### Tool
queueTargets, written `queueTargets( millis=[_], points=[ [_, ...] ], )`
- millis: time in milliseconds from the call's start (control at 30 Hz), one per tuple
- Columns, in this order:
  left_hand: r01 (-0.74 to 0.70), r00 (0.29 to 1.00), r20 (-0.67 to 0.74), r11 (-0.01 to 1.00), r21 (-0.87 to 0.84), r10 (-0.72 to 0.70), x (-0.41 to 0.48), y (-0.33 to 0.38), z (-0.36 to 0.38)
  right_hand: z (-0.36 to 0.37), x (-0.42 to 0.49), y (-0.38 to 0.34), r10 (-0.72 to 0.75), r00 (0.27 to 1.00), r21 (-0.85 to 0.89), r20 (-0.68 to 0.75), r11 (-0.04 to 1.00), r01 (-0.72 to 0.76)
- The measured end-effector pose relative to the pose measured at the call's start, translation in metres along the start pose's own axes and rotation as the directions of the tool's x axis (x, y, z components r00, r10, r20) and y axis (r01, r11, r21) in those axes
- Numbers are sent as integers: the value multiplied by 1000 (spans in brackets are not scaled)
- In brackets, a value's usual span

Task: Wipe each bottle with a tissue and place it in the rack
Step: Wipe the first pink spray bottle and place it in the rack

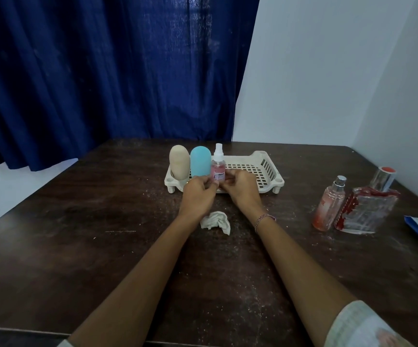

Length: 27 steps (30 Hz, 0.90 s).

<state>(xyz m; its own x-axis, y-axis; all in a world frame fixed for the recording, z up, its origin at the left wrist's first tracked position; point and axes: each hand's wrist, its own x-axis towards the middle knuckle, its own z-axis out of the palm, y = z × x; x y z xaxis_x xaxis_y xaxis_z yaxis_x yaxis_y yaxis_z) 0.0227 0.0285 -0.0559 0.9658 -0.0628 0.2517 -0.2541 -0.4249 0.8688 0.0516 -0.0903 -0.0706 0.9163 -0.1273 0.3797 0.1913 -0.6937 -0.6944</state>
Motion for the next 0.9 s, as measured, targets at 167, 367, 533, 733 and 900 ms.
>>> queueTargets(
  millis=[167,367,533,733,900],
  points=[
    [-4,1000,-4,1000,18,4,2,-3,0,2,0,0,-5,1000,-4,-9,1000,5],
    [-4,1000,-26,998,55,5,3,-5,-1,-3,-2,-2,11,1000,-16,2,1000,-11],
    [3,996,-90,997,77,4,2,-4,-3,-9,-6,-5,33,999,-9,-33,999,-33],
    [-52,991,-119,996,73,60,-1,-4,-4,-22,-20,-10,15,977,49,-212,999,-4],
    [-73,986,-142,995,69,83,-4,-9,-3,-26,-36,-12,-17,973,20,-231,1000,22]
  ],
)
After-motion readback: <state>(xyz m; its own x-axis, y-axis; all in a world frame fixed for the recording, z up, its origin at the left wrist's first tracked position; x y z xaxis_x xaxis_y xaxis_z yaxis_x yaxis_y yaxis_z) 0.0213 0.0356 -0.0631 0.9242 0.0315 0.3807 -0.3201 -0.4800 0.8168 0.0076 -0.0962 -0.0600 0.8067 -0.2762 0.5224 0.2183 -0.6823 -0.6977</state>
